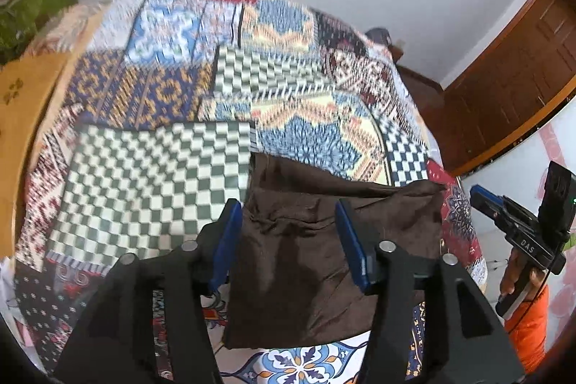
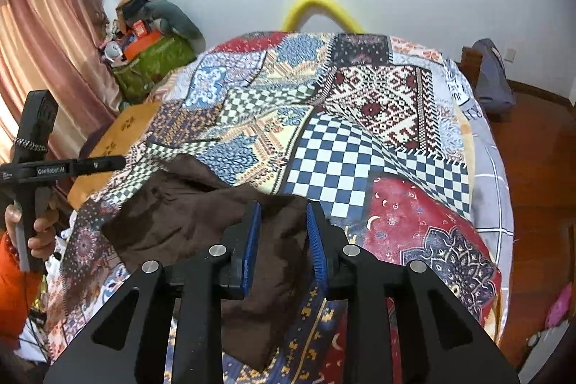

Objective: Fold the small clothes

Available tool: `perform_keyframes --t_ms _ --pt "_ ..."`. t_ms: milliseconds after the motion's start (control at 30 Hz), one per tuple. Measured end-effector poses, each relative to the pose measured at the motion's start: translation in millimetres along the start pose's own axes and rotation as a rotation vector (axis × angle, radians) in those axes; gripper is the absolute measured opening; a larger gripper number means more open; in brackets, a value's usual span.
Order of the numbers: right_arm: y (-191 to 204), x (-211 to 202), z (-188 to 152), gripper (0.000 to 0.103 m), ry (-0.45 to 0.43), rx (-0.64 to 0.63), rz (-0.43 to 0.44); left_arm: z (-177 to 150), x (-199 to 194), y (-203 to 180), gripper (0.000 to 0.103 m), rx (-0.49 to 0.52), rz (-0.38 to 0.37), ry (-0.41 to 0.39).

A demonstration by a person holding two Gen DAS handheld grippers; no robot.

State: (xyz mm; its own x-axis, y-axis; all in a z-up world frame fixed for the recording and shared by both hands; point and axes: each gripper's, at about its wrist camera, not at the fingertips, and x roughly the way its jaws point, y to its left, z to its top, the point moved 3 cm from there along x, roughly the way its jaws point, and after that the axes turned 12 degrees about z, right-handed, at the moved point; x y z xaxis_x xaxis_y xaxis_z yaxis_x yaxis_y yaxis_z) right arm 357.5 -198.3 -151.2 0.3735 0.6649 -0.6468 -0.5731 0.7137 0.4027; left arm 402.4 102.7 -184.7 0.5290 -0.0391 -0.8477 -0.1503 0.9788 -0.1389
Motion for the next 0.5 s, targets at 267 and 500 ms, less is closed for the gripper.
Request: perform_keyframes --t_ms 267,500 --pt "21 7 -26 0.038 0.024 -0.087 -0.034 -23 4 3 0.063 0.084 0.077 0.023" --pt "10 30 -39 0.042 0.02 -0.052 -0.044 -54 45 9 0.063 0.161 0.142 0.097"
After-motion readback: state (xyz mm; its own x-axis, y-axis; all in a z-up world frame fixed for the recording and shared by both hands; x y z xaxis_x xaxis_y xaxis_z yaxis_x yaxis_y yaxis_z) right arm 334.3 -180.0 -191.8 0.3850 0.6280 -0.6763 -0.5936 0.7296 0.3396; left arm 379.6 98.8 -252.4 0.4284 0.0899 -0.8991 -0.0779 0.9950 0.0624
